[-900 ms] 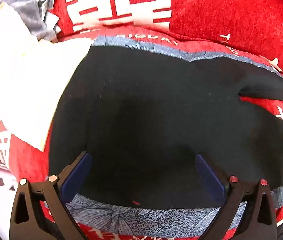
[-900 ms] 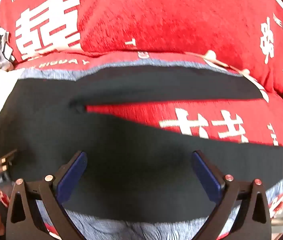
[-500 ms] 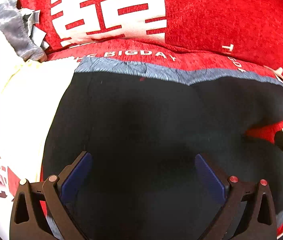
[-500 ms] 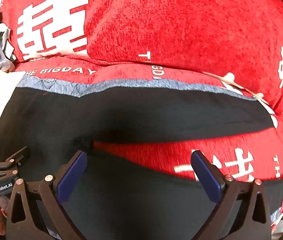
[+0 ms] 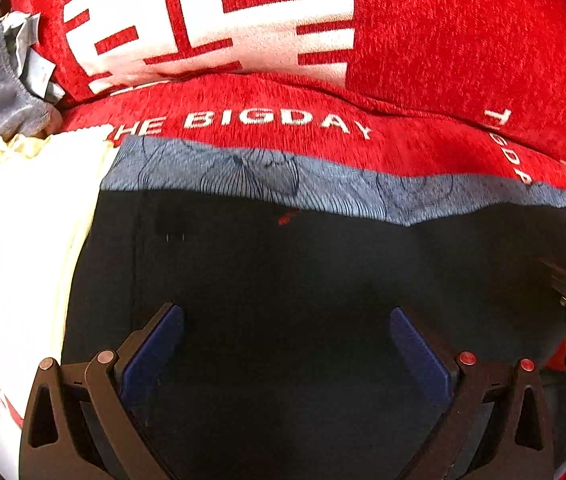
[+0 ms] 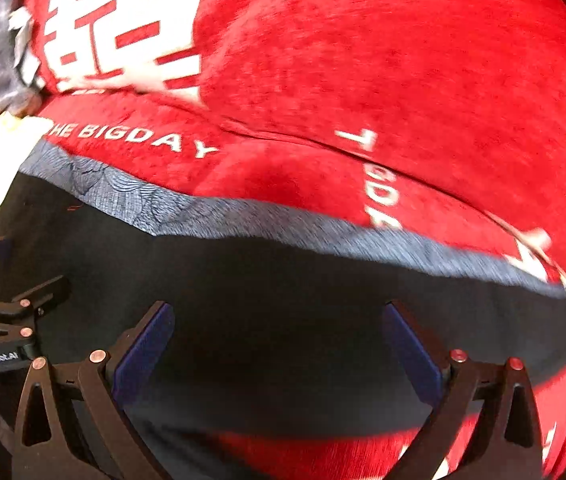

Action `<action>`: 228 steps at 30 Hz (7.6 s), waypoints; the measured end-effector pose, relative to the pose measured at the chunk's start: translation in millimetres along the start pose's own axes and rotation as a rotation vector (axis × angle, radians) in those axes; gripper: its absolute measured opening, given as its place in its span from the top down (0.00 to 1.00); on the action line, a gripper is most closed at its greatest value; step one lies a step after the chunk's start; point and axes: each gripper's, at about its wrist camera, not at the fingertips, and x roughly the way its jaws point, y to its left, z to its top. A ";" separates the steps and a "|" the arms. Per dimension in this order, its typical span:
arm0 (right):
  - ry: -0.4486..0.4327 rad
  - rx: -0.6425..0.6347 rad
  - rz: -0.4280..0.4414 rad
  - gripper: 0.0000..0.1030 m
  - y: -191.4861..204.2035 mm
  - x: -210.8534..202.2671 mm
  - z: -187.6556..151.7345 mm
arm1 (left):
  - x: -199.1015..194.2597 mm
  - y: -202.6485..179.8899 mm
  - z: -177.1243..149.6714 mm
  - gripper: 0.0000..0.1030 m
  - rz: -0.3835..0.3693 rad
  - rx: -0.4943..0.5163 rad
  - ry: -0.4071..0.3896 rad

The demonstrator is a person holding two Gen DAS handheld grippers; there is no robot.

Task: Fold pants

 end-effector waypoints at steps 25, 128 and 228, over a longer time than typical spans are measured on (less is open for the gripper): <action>0.123 -0.542 0.286 0.42 57.3 72.5 48.6 | 18.8 -1.8 21.5 0.00 0.003 0.003 0.024; 0.116 0.466 -0.243 0.17 -106.3 -67.3 -78.2 | -74.7 -48.6 -97.1 0.05 -0.015 0.103 -0.009; -0.179 1.030 -0.416 0.21 -337.8 -241.3 -364.9 | -49.6 -117.3 -116.3 0.00 0.007 0.131 0.080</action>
